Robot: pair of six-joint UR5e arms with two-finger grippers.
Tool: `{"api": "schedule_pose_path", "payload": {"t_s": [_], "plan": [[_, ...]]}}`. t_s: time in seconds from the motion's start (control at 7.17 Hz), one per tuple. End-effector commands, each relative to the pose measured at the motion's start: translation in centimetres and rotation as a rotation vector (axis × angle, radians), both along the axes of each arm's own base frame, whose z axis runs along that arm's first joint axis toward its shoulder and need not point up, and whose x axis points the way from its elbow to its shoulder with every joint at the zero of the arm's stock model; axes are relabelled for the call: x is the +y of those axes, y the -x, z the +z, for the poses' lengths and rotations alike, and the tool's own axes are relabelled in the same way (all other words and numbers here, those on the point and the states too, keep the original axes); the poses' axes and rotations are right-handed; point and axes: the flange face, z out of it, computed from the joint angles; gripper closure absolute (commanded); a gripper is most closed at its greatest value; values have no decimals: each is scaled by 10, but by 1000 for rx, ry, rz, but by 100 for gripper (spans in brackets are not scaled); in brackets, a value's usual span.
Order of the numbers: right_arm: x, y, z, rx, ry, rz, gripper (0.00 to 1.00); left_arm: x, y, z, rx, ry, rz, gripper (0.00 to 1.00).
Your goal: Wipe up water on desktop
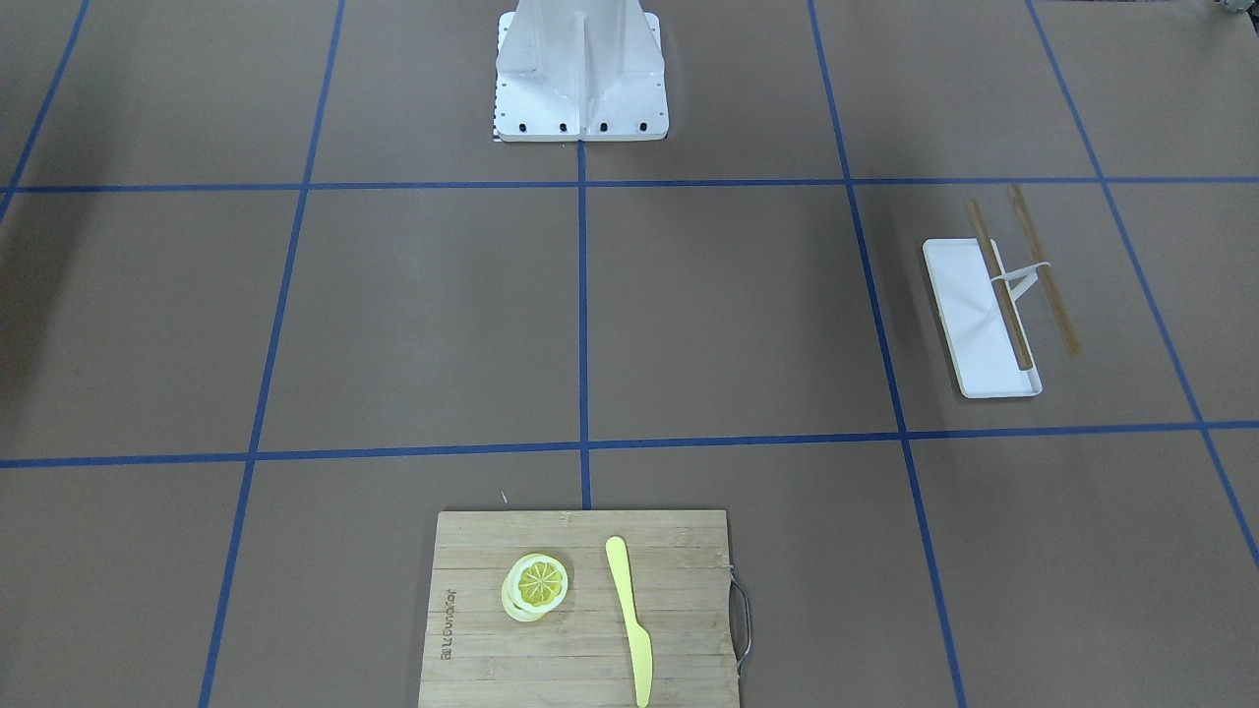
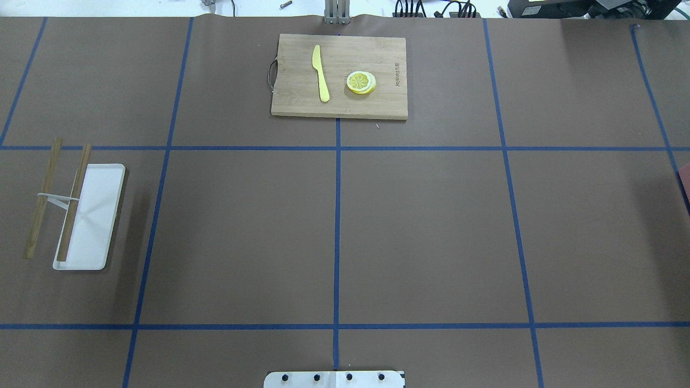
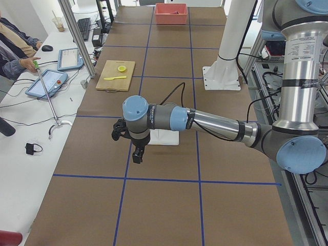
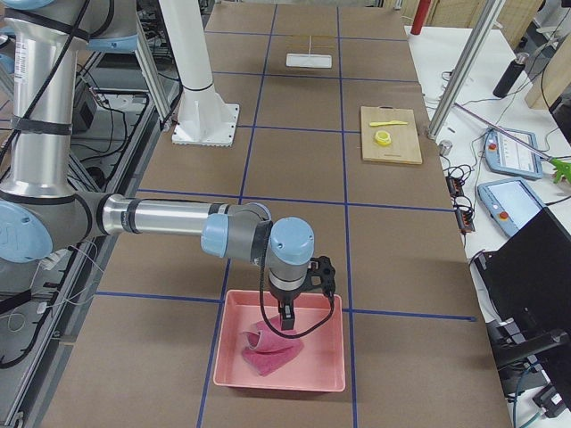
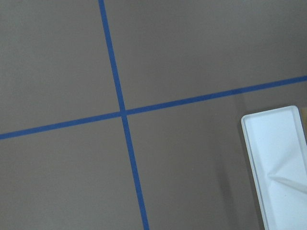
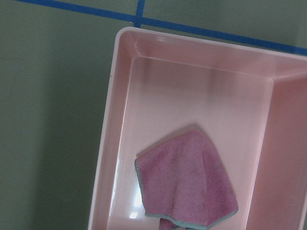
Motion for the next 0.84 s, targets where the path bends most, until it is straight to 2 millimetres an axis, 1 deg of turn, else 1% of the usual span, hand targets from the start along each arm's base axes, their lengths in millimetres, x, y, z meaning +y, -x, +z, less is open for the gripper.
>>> {"api": "schedule_pose_path", "payload": {"t_s": [0.0, 0.14, 0.7], "plan": [[0, 0, 7, 1, -14, 0, 0, 1, 0, 1, -6, 0, 2, 2], [0, 0, 6, 1, -15, 0, 0, 3, 0, 8, -5, 16, 3, 2], [-2, 0, 4, 0, -20, 0, 0, 3, 0, 3, -5, 1, 4, 2]]}}
